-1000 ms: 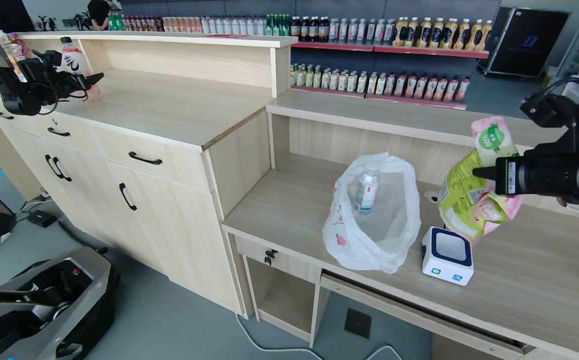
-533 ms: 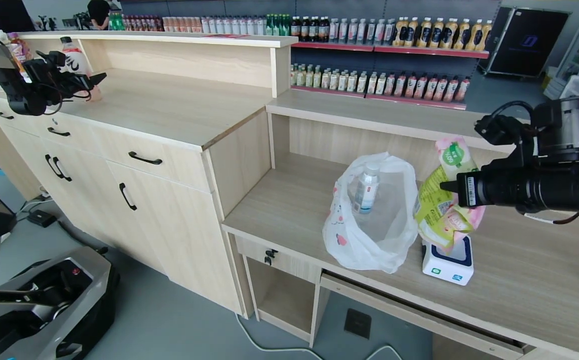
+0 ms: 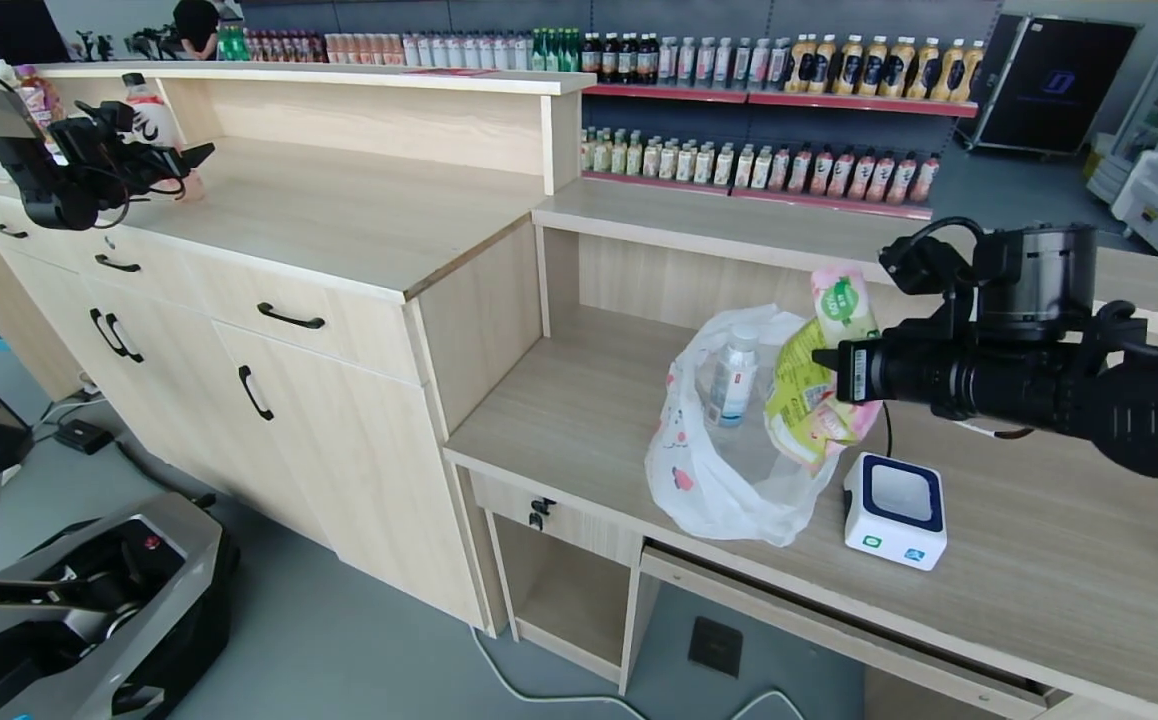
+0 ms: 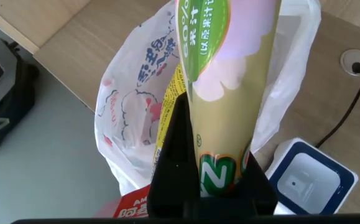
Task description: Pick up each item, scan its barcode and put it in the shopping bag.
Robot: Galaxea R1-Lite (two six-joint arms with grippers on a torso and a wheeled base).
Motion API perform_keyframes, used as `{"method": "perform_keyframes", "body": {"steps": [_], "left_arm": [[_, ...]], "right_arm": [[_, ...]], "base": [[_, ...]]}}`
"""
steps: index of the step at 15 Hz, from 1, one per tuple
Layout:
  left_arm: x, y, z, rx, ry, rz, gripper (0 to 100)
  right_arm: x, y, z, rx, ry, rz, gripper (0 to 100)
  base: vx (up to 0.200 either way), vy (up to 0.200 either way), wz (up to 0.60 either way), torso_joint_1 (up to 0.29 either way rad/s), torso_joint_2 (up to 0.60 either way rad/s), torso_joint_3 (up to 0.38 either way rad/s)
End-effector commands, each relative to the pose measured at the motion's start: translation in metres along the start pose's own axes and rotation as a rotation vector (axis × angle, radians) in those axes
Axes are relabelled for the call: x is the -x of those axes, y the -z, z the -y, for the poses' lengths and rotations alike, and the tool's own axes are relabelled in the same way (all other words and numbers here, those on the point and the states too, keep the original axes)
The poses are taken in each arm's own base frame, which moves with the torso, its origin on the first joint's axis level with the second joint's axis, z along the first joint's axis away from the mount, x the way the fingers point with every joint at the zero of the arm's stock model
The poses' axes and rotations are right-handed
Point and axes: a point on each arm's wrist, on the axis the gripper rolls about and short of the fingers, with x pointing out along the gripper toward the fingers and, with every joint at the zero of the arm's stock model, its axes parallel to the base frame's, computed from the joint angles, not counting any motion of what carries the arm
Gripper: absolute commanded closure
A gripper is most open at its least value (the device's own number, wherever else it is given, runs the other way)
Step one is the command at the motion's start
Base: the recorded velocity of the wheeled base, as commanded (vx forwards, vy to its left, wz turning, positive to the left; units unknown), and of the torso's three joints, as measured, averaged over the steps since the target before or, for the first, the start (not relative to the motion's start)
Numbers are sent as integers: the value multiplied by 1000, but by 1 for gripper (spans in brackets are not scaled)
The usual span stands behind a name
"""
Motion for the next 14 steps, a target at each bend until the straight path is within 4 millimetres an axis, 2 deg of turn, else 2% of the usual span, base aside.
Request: {"method": "perform_keyframes", "body": {"steps": [1,7,11,14], "left_arm": [[0,0,0,0,0,0,0],[0,0,0,0,0,0,0],[0,0,0,0,0,0,0],[0,0,0,0,0,0,0]], "right_arm": [[-15,11,-6,4,-20,-26,100],[-46,20,-18,22,-55,62,100],[-63,30,-17,29,-53,70,100],[-81,31,-14,28,-47,81,100]], "base": [[0,0,0,0,0,0],[0,0,0,0,0,0],[0,0,0,0,0,0],[0,0,0,0,0,0]]}}
